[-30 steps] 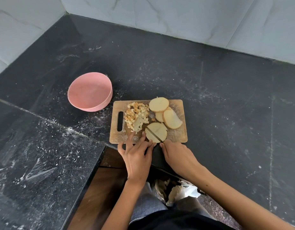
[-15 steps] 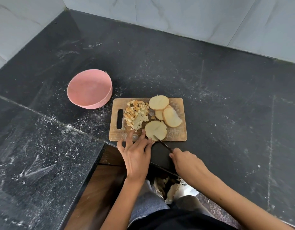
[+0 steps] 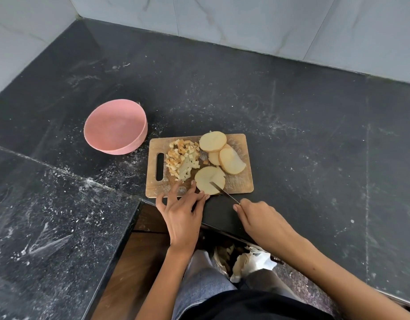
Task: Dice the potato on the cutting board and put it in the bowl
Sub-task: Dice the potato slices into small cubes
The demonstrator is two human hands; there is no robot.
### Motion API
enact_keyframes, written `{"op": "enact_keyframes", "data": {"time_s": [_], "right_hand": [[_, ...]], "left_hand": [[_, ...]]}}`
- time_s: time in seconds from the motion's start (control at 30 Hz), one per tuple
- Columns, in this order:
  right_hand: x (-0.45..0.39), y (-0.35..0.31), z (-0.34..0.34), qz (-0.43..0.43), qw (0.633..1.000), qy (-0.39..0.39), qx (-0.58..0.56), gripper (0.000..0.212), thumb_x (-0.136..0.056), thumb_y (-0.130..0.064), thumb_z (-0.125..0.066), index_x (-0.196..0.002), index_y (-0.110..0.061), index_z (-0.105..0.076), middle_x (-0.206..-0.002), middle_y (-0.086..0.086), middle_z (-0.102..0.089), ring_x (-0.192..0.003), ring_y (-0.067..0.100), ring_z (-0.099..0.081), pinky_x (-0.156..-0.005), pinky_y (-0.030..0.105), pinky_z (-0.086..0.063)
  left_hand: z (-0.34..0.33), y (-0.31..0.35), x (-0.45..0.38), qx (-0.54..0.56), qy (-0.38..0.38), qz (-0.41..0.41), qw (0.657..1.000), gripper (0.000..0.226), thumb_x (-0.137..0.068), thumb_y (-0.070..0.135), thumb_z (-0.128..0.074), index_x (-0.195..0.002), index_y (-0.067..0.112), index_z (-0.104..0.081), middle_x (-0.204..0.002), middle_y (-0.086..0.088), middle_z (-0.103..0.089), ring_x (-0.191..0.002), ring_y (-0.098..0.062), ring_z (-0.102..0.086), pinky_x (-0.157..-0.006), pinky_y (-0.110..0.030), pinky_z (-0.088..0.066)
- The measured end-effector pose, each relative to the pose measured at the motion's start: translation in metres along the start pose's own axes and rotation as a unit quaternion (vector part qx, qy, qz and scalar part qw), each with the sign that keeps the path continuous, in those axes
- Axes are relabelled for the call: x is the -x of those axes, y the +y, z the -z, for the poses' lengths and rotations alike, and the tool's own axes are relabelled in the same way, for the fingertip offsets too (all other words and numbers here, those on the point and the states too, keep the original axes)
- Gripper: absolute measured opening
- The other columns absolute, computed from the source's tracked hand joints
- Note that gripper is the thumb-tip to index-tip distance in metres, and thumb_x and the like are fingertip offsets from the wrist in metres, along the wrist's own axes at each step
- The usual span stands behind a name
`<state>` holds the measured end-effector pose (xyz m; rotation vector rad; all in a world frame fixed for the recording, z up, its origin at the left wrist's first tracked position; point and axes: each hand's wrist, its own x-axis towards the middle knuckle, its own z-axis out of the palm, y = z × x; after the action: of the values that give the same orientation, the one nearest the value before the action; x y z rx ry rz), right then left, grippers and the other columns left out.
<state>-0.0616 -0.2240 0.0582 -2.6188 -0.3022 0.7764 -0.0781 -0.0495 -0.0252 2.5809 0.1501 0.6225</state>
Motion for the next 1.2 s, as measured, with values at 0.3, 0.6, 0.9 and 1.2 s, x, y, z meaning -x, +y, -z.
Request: {"op": "enact_keyframes", "data": {"time_s": [0.3,0.6,0.9,1.2], "right_hand": [[-0.036,-0.030,-0.011,0.018,1.000,0.014,0.018,0.035,-0.104,-0.035,-0.027,-0.100,-0.009,-0.051,-0.099,0.013,-0.061,-0.088,0.034,-0.060,-0.068,0.037,-0.042],[-0.041,-0.036,-0.022,-0.018,0.996,-0.011,0.090,0.029,-0.105,-0.027,-0.026,-0.116,-0.009,-0.046,-0.114,0.013,-0.061,-0.102,0.033,-0.061,-0.068,0.034,-0.036],[-0.009,-0.014,-0.016,-0.041,0.991,-0.063,0.106,0.020,-0.105,-0.028,-0.024,-0.105,-0.013,-0.037,-0.104,0.010,-0.060,-0.094,0.032,-0.062,-0.067,0.037,-0.039],[0.000,-0.010,-0.010,-0.038,0.991,-0.068,0.105,0.018,-0.105,-0.028,-0.026,-0.102,-0.013,-0.035,-0.104,0.010,-0.060,-0.095,0.032,-0.062,-0.067,0.035,-0.037]], "left_hand": [[0.000,-0.005,0.000,0.003,0.005,-0.012,1.000,0.009,-0.081,0.026,-0.070,-0.077,0.019,-0.074,-0.097,0.009,-0.074,-0.110,-0.022,-0.060,-0.101,-0.030,-0.019],[0.004,0.004,-0.002,-0.021,-0.006,0.007,1.000,0.022,-0.086,0.030,-0.058,-0.077,0.017,-0.074,-0.093,0.007,-0.075,-0.107,-0.026,-0.064,-0.093,-0.036,-0.026],[0.001,0.005,0.000,-0.030,-0.003,0.012,0.999,0.023,-0.088,0.031,-0.057,-0.079,0.019,-0.074,-0.100,0.008,-0.074,-0.106,-0.026,-0.064,-0.084,-0.034,-0.025],[0.001,0.004,0.001,-0.021,-0.014,0.022,0.999,0.024,-0.088,0.034,-0.057,-0.076,0.020,-0.073,-0.102,0.008,-0.074,-0.109,-0.026,-0.063,-0.088,-0.035,-0.025]]}}
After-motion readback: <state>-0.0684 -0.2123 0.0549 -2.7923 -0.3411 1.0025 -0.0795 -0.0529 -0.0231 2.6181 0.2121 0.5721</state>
